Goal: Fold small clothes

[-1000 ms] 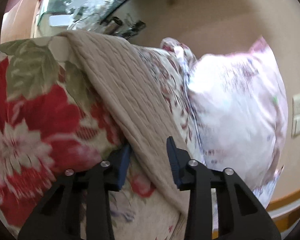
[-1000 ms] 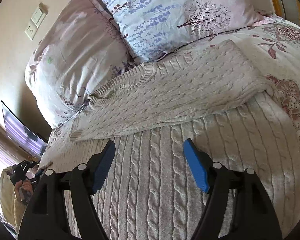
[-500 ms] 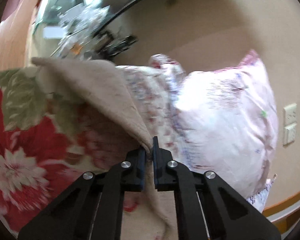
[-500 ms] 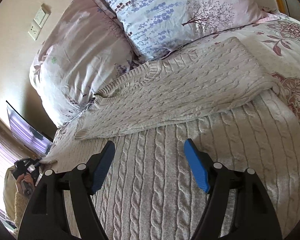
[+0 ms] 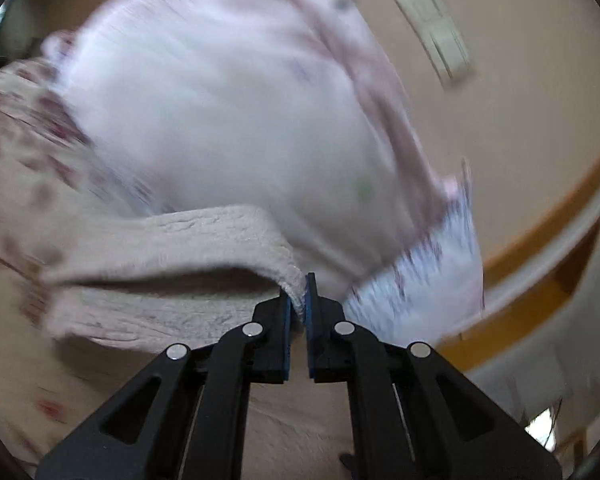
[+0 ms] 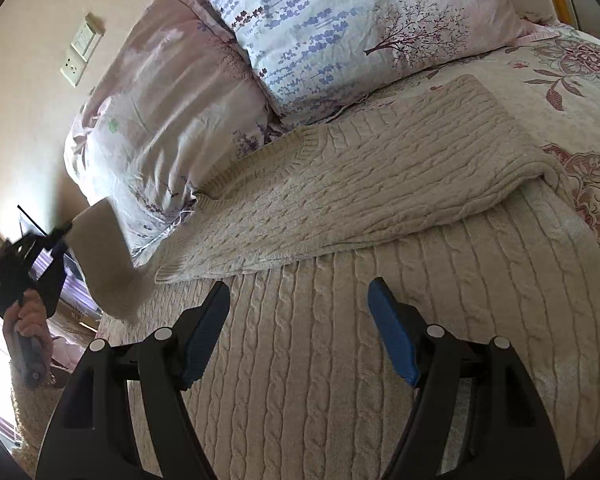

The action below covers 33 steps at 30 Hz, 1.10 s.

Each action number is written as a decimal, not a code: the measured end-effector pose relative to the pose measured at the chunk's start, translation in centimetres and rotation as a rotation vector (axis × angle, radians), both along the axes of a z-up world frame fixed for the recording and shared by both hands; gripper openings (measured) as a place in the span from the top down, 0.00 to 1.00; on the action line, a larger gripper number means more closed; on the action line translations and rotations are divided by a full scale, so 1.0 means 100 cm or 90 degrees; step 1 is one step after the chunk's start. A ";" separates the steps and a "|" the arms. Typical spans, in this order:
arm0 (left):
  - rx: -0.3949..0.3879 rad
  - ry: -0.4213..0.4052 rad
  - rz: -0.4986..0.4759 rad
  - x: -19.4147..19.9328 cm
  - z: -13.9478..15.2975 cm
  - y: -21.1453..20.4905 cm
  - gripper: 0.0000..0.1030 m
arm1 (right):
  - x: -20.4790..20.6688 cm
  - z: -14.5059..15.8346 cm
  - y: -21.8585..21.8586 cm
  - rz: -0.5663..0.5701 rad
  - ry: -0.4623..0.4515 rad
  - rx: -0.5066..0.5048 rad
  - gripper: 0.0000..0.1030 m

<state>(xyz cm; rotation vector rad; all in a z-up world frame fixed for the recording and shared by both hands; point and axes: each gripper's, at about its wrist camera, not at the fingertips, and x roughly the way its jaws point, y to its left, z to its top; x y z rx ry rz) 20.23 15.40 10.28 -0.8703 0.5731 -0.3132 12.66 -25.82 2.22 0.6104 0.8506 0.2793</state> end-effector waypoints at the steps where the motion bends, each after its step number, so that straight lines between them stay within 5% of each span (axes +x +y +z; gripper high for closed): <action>1: 0.006 0.005 -0.022 0.004 -0.005 -0.020 0.95 | 0.000 0.000 0.000 -0.002 0.000 0.000 0.29; 7: 0.044 0.104 -0.183 0.021 -0.062 -0.120 0.90 | -0.002 0.010 0.004 0.016 0.018 -0.053 0.29; 11: 0.027 0.151 -0.218 0.009 -0.085 -0.118 0.77 | -0.004 0.039 0.006 0.040 -0.006 -0.101 0.29; 13: 0.016 0.141 -0.197 -0.004 -0.083 -0.096 0.66 | 0.000 0.058 0.013 0.068 -0.031 -0.139 0.29; 21: 0.022 0.154 -0.042 -0.031 -0.088 -0.001 0.66 | 0.022 0.098 0.130 0.308 -0.152 -0.288 0.36; 26: 0.019 0.179 -0.019 -0.032 -0.104 0.018 0.66 | 0.030 0.079 0.219 0.419 -0.218 -0.429 0.36; 31: 0.019 0.172 -0.021 -0.031 -0.109 0.018 0.66 | 0.043 0.041 0.262 0.455 -0.208 -0.575 0.39; 32: 0.015 0.171 -0.022 -0.031 -0.110 0.018 0.66 | 0.046 0.036 0.264 0.450 -0.203 -0.594 0.46; 33: 0.011 0.171 -0.022 -0.030 -0.110 0.017 0.66 | 0.051 0.029 0.263 0.440 -0.190 -0.610 0.63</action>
